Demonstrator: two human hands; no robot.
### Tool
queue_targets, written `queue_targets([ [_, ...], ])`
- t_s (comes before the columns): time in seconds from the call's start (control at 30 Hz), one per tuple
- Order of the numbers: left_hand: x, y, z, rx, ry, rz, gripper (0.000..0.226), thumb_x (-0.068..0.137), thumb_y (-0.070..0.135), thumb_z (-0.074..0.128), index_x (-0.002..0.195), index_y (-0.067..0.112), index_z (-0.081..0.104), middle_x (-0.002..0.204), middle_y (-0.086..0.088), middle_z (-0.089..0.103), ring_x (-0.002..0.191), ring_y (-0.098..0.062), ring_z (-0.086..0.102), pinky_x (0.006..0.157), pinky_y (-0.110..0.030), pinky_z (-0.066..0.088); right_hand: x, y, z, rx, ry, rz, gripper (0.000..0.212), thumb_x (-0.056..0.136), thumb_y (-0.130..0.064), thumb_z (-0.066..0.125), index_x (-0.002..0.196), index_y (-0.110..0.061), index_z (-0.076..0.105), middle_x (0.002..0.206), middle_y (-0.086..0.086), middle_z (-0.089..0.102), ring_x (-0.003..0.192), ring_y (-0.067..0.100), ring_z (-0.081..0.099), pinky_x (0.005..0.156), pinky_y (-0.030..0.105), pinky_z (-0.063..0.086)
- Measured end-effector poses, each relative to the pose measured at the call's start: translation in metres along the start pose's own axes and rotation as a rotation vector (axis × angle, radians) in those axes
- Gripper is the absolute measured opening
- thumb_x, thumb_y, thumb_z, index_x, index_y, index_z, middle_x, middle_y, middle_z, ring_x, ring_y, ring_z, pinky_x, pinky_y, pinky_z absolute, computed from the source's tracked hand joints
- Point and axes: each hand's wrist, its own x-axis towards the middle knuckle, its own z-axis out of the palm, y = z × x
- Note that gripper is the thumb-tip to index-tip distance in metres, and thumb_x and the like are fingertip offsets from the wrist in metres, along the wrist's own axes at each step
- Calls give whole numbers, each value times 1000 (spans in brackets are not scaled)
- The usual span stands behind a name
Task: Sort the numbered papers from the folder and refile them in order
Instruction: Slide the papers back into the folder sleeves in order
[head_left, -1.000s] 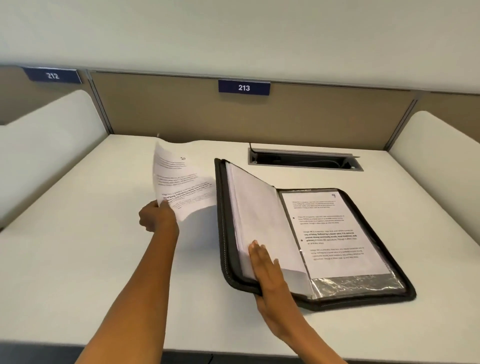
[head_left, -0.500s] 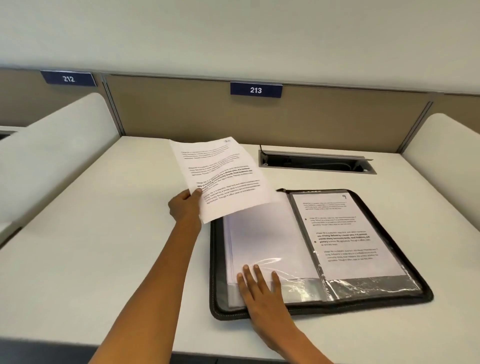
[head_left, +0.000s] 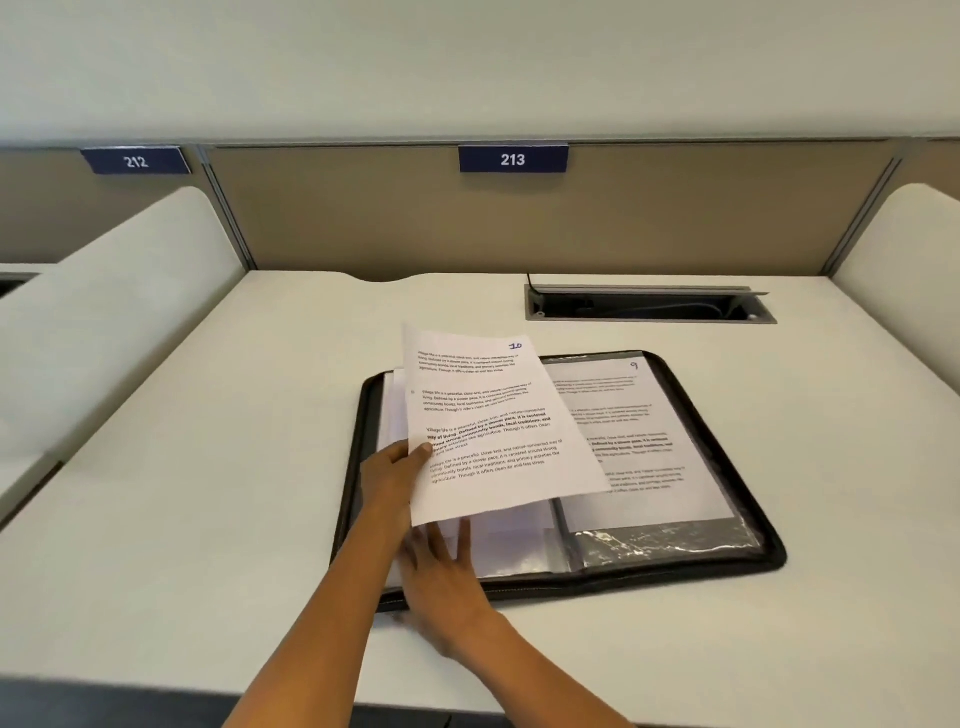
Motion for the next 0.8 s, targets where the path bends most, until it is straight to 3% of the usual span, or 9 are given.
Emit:
queue_targets([
  [0.1,1,-8,6,18,2,-26,6,85,8,68,84,14,66,91,-9,68,84,-27,65,80,-40,55,-8,15,-13,239,41,-44,99,80,-57,63,151,-14,9,159,9,5,146,31,-4,115,58,-6],
  [0.2,0,-18,19,31,7,-25,6,85,8,67,87,13,66,93,-9,69,84,-27,65,80,-41,55,-30,44,-26,284,302,-117,62,85,-51,56,134,-13,46,140,9,47,133,28,38,110,47,35],
  [0.27,-2,-28,34,64,2,-17,6,85,9,67,83,14,66,94,-10,70,84,-27,65,82,-41,55,-51,70,-27,280,650,-86,31,91,-40,54,96,-13,68,95,5,69,91,20,62,76,34,55],
  [0.33,-8,-39,52,124,1,8,4,85,11,68,87,13,66,98,-11,70,86,-27,65,82,-39,54,-71,100,-36,280,875,7,38,96,-33,53,66,-13,64,64,1,61,62,17,53,53,26,43],
  [0.47,-35,-55,90,353,-15,139,40,83,10,68,119,12,53,93,-4,60,84,-20,57,72,-28,43,-99,160,-59,279,1003,280,54,98,-39,49,50,-15,46,46,-4,42,42,11,33,41,24,21],
  [0.57,-53,-67,114,524,-108,236,55,82,11,68,131,18,43,81,-1,55,78,-20,55,70,-27,42,-108,197,-71,197,1049,447,47,96,-36,50,54,-15,46,51,-5,42,46,12,35,43,24,21],
  [0.67,-65,-77,129,662,-202,299,59,82,13,68,135,21,42,76,2,55,77,-20,57,70,-29,47,-107,226,-71,129,989,564,19,89,-31,57,87,-12,59,82,4,58,72,23,52,60,32,39],
  [0.73,-73,-82,139,733,-282,353,64,83,15,68,139,19,39,74,7,53,76,-16,57,68,-27,48,-104,240,-65,134,789,543,41,86,-38,52,116,-10,57,111,12,58,99,30,53,81,42,44],
  [0.8,-80,-85,146,780,-342,382,69,83,16,69,142,18,33,77,8,54,73,-11,52,58,-13,39,-101,249,-60,205,504,433,68,87,-58,38,136,-12,48,140,19,44,129,36,39,105,49,34],
])
